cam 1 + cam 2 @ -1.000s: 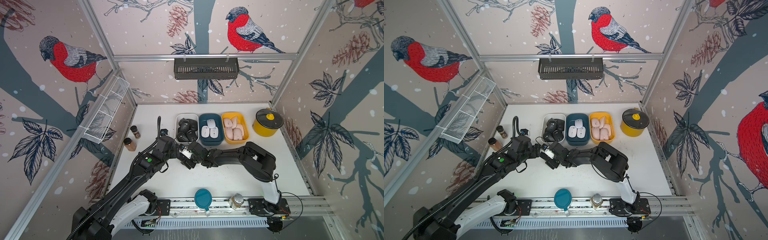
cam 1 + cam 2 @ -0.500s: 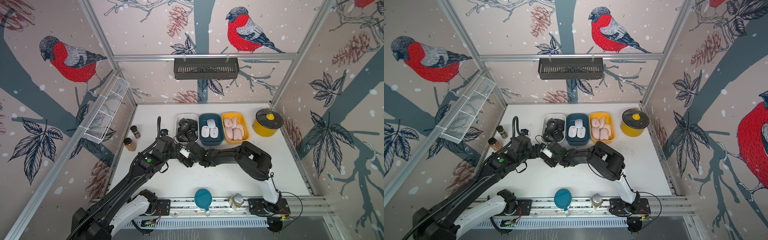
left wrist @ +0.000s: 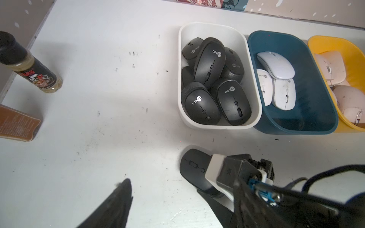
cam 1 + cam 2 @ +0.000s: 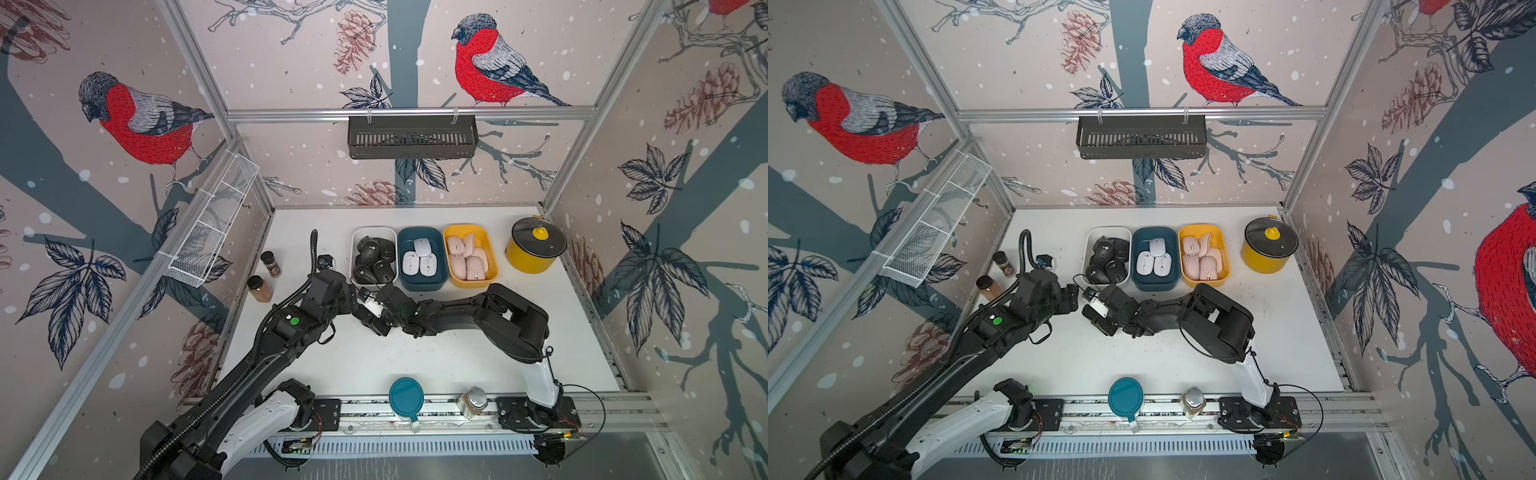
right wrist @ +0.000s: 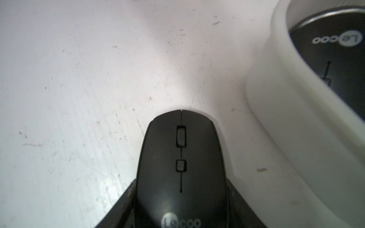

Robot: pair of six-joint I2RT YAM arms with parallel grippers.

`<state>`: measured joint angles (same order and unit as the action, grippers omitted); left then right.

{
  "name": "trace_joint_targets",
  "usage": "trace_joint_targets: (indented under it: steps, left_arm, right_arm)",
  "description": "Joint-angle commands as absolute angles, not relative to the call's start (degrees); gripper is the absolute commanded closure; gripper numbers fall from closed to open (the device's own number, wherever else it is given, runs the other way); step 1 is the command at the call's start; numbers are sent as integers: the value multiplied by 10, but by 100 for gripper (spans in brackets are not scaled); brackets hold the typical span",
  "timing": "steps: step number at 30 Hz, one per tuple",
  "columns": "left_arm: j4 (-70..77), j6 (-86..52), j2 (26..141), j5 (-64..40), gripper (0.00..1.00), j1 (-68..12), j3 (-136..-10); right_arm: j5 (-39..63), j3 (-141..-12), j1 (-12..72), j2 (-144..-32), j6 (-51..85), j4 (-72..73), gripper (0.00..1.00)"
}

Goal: Place the mice by color into the storage box
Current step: Pick up the mouse from the center of the board.

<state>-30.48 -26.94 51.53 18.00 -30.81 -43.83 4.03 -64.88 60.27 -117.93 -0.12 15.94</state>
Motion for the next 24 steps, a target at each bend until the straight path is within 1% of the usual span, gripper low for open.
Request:
trace_joint_targets:
  steps: [1, 12, 24]
  left_arm:
    - [-318, -265, 515, 202, 20, -307, -446]
    - [-337, -252, 519, 239, 20, -307, -471]
    - [-332, -248, 530, 259, 20, -307, -484]
  right_arm:
    - [28, -635, 601, -1166, 16, 166, 47]
    - [25, -578, 592, -1120, 49, 200, 49]
    - [28, -506, 592, -1030, 82, 233, 49]
